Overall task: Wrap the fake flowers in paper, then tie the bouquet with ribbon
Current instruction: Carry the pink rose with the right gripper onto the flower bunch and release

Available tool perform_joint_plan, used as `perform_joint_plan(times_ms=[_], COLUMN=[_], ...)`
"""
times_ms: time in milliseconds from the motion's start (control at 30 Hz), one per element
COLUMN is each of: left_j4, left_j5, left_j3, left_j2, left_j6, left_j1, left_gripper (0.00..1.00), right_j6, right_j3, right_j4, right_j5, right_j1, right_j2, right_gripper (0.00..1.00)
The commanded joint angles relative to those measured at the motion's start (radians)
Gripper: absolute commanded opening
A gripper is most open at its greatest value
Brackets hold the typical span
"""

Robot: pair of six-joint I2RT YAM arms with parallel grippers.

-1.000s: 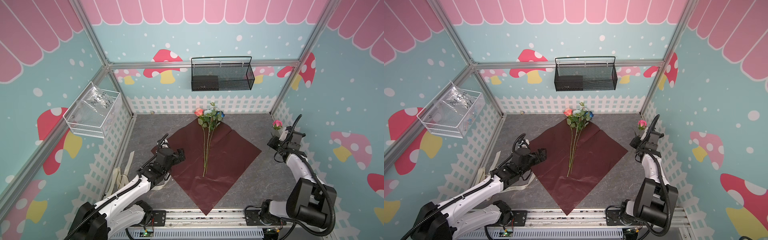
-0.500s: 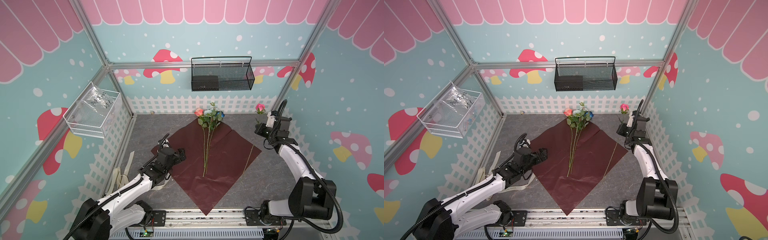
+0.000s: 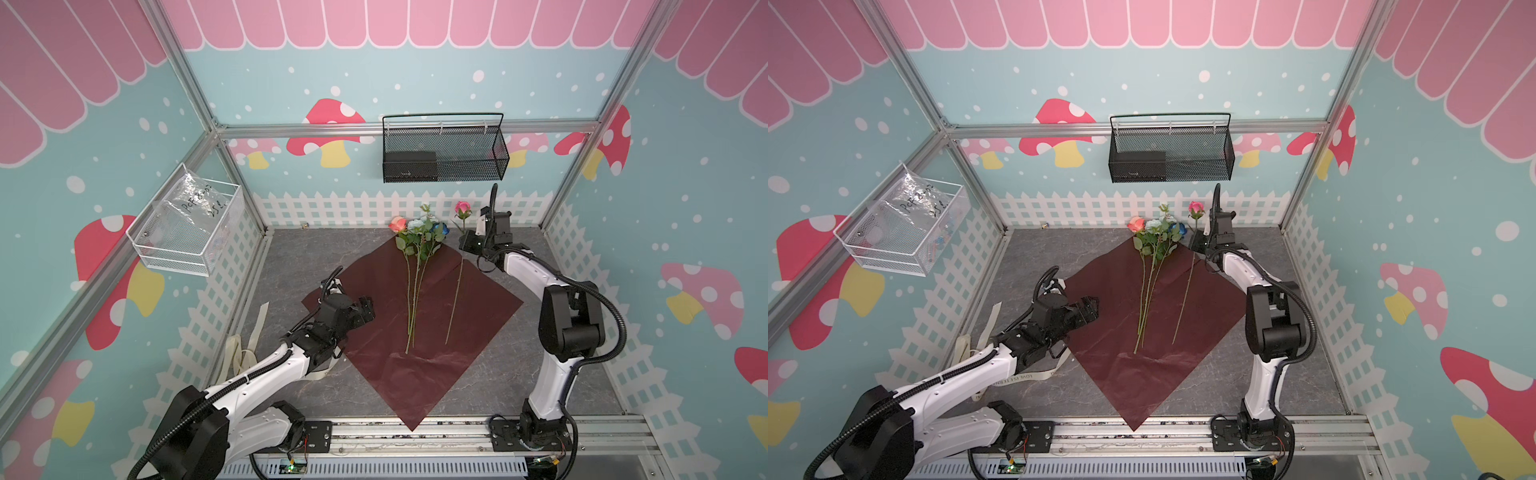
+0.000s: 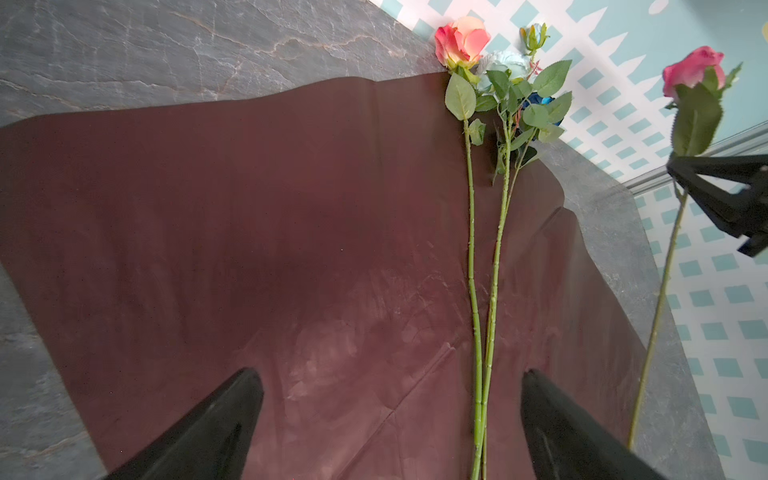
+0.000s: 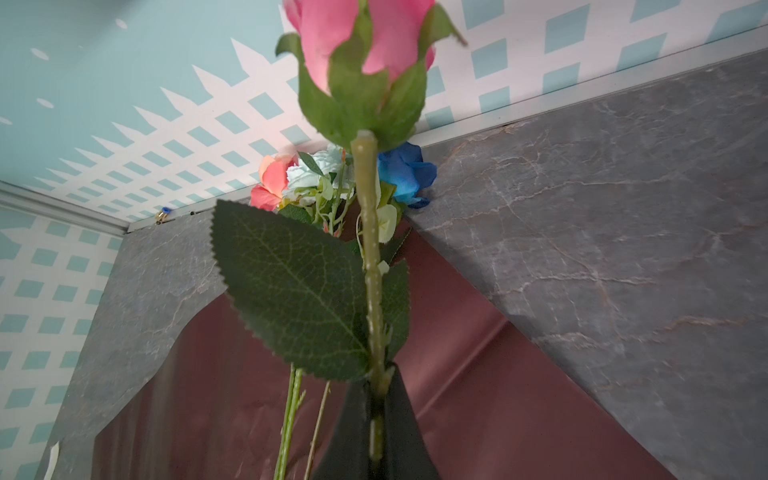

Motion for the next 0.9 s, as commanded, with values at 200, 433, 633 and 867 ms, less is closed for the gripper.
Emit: perform_joint_plan(times_ms=[200, 433, 633, 867], left_j4=[0.021, 0.018, 0.016, 0.020], left_j5=[0.008, 0.004, 0.002, 0.002], left_j3=[0.028, 0.021, 0.018, 0.013], left_j2=[0.020, 0.014, 0.010, 0.010], left_j6=[-0.013, -0.011, -0.009, -0.011], left_j1=[0.007, 0.006, 0.006, 0.007], left_gripper=[1.00, 0.99, 1.00, 0.99], right_j6=[0.087, 0.122, 0.110, 0.088], right_j3=[0.170, 0.196, 0.248, 0.327], right_j4=[0.006, 0.014, -0.011, -0.057], right_j5=[0.084, 0.109, 0.102, 0.095], right_j1=[0.081, 0.129, 0.151, 0.156], right_j2=[0.182, 0.252, 0.312, 0.384], right_gripper=[0.00, 0.00, 0.00, 0.02])
